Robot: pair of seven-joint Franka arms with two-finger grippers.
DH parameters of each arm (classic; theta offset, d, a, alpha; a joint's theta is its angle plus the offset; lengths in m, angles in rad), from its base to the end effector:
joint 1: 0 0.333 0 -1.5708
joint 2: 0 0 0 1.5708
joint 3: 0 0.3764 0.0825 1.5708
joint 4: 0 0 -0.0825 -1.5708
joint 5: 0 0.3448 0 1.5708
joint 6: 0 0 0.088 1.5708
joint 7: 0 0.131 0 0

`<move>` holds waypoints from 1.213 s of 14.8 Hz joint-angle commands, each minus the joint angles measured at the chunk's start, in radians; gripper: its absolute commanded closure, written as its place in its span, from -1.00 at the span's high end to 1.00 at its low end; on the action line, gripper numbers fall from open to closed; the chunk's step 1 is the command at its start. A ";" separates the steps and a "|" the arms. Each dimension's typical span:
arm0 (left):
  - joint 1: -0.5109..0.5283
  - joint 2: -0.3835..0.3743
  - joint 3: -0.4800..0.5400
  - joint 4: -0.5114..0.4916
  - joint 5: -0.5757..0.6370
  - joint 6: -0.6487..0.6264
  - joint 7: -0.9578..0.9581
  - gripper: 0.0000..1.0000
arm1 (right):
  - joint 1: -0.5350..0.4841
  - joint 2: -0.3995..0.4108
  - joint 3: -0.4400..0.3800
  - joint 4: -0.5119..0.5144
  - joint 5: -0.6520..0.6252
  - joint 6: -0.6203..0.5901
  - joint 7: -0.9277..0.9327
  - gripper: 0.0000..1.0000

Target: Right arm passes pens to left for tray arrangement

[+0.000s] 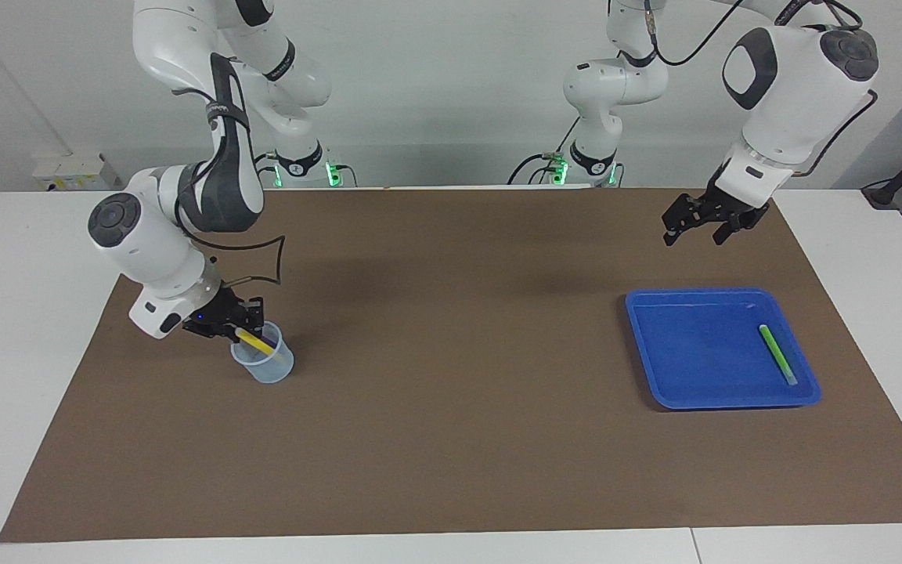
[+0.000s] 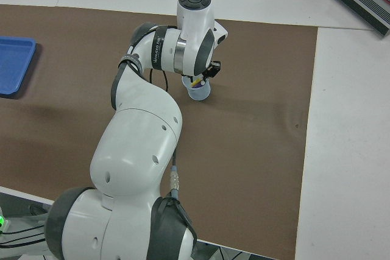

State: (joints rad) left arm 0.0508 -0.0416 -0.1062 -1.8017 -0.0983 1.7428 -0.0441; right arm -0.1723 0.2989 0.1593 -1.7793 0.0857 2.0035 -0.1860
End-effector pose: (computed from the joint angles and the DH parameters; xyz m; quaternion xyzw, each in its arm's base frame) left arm 0.5054 -0.0403 0.5965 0.9989 0.0033 -0.0110 0.0456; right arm 0.6088 -0.0100 0.4384 -0.9954 -0.0643 0.0295 0.0649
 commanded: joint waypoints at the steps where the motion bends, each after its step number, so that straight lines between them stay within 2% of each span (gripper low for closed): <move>1: -0.006 -0.017 0.008 -0.013 0.003 -0.006 -0.013 1.00 | -0.006 -0.030 0.003 -0.038 0.002 0.018 -0.032 -0.25; 11: -0.006 -0.018 0.008 -0.013 0.003 -0.006 -0.013 1.00 | -0.007 -0.024 0.003 -0.023 0.000 0.018 -0.032 -0.68; 12: -0.006 -0.018 0.008 -0.014 0.003 -0.006 -0.013 1.00 | -0.007 -0.024 0.003 -0.020 0.000 0.018 -0.030 -0.78; 14: -0.012 -0.018 0.008 -0.013 0.005 -0.006 -0.013 1.00 | -0.007 -0.027 0.003 -0.019 0.000 0.017 -0.030 -0.87; 18: -0.015 -0.017 0.008 -0.011 0.005 -0.005 -0.014 1.00 | -0.006 -0.034 0.003 0.021 0.000 -0.028 -0.026 -0.95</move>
State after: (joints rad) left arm 0.0491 -0.0416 -0.1076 -1.8017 -0.0983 1.7428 -0.0448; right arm -0.1727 0.2839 0.1593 -1.7743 0.0854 2.0002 -0.1869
